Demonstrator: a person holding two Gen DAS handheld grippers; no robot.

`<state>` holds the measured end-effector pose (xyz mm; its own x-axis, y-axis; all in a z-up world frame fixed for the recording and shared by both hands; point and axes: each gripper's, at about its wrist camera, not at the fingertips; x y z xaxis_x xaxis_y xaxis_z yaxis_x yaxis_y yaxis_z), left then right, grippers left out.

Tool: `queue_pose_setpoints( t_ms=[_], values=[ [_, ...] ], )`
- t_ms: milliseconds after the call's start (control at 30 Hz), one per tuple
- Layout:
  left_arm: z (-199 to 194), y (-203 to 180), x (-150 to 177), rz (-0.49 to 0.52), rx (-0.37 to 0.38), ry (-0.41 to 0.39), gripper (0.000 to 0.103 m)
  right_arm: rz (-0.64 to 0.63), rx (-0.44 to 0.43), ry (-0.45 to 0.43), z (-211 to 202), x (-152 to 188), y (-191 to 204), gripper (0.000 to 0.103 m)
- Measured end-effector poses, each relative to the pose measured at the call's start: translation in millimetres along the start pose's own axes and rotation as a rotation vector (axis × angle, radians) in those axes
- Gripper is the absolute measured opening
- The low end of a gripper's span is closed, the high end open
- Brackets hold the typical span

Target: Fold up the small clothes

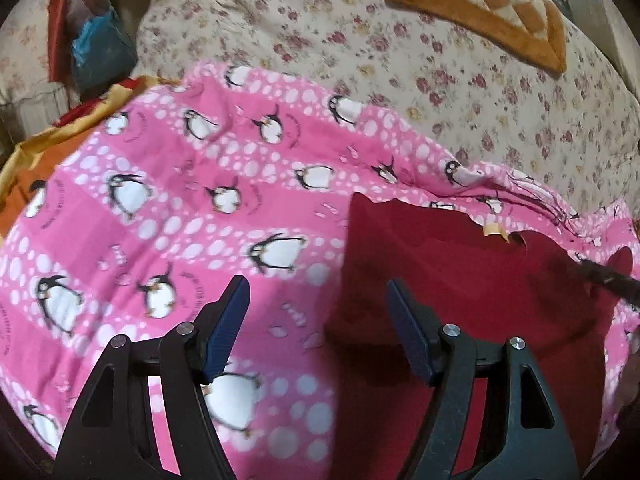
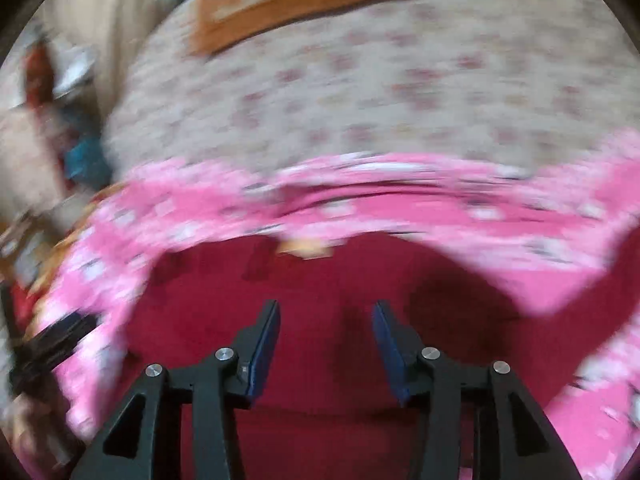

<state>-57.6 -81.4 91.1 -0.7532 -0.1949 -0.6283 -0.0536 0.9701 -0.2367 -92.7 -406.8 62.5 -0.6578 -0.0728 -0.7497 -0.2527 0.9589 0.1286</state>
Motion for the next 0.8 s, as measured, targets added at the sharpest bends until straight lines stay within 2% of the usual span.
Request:
queue_pose_setpoints(
  t_ms=[100, 167, 233, 300, 367, 467, 500, 600, 733, 800],
  values=[
    [25, -8, 5, 0.016, -0.031, 0.047, 0.071, -0.149, -0.077, 0.062, 46, -21, 43, 0.046],
    [48, -6, 15, 0.029, -0.082, 0.100, 0.071, -0.246, -0.088, 0.092, 76, -32, 63, 0.046],
    [59, 1, 22, 0.007, -0.069, 0.129, 0.073, -0.329, -0.117, 0.123, 103, -39, 78, 0.046],
    [58, 5, 21, -0.013, -0.045, 0.117, 0.076, -0.416, -0.114, 0.139, 125, -44, 87, 0.046],
    [61, 8, 19, -0.023, -0.035, 0.120, 0.076, -0.430, -0.148, 0.169, 143, -46, 86, 0.046],
    [63, 10, 19, -0.029, -0.029, 0.121, 0.079, -0.418, -0.244, 0.247, 167, -39, 81, 0.046],
    [63, 9, 19, -0.028, -0.029, 0.121, 0.079, -0.440, -0.235, 0.242, 170, -38, 84, 0.045],
    [64, 10, 19, -0.030, -0.029, 0.119, 0.079, -0.466, -0.202, 0.215, 165, -37, 87, 0.016],
    [65, 10, 16, -0.042, -0.024, 0.118, 0.079, -0.499, -0.150, 0.188, 154, -37, 88, 0.005],
    [65, 8, 16, -0.046, -0.028, 0.110, 0.079, -0.490, -0.069, 0.173, 154, -38, 82, 0.005]
  ],
)
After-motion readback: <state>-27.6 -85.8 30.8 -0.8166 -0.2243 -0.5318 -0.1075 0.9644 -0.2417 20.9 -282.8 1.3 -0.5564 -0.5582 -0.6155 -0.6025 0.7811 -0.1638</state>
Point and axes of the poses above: each gripper's, at about its wrist camera, not at the fingertips, and z roughly the way its jaws point, y to its left, x to its underside, and after that the axes turned 14 degrees about -z, right-handed
